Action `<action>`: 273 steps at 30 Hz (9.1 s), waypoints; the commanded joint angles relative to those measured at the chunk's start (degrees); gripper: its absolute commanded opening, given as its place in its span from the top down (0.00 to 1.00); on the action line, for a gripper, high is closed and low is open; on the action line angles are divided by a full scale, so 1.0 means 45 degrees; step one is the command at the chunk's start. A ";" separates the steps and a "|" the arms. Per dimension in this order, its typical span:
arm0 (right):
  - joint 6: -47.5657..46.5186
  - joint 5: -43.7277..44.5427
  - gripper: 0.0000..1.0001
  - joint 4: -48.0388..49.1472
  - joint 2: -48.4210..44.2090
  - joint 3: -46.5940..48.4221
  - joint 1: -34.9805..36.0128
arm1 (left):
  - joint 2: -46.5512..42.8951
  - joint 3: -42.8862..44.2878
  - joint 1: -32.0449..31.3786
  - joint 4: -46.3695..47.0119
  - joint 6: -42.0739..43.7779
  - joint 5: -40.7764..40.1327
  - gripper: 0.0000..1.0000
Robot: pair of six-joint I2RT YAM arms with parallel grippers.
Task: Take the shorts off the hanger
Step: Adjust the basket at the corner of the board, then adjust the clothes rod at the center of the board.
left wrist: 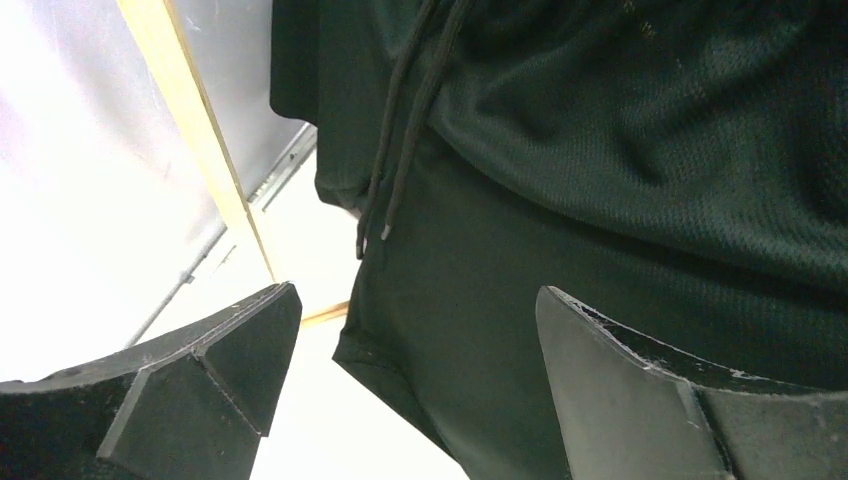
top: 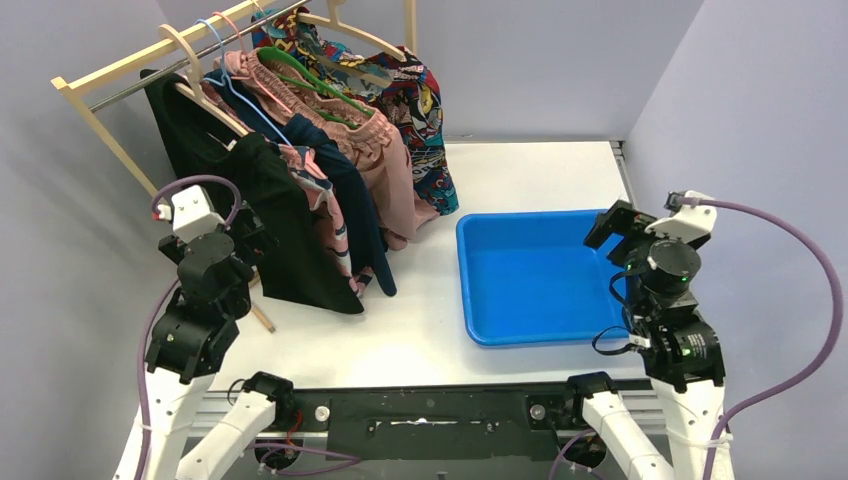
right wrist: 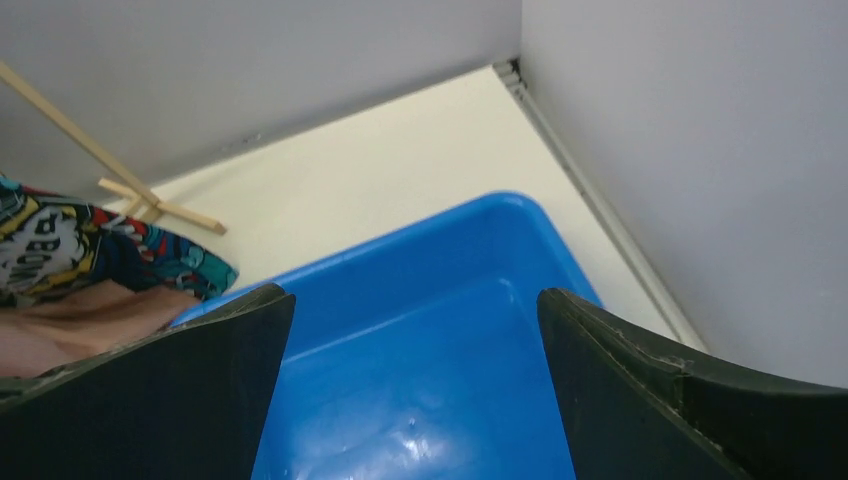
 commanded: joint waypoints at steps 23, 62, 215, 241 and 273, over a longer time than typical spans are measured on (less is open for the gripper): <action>0.2771 -0.4297 0.02 0.1189 1.1106 -0.0436 -0.2382 | -0.3282 -0.2171 -0.0872 0.0083 -0.2256 0.5399 0.03; 0.3183 -0.4938 0.00 0.2714 1.0571 0.0938 0.8399 | -0.4172 -0.4253 -0.0933 0.1812 -0.1784 0.8427 0.02; 0.4377 -0.4141 0.22 0.2927 0.7876 -0.1202 0.5355 | 0.0048 -0.6588 0.4103 1.2288 0.3448 -0.1862 0.03; 0.4794 -0.4007 0.22 0.2900 0.6942 -0.1269 0.5467 | 0.4833 -0.4472 0.4682 1.5101 0.5391 0.5353 0.02; 0.3397 -0.5902 0.22 0.3198 0.7311 0.0468 0.5636 | 0.2268 -0.6124 0.4377 1.2731 0.3700 0.2536 0.02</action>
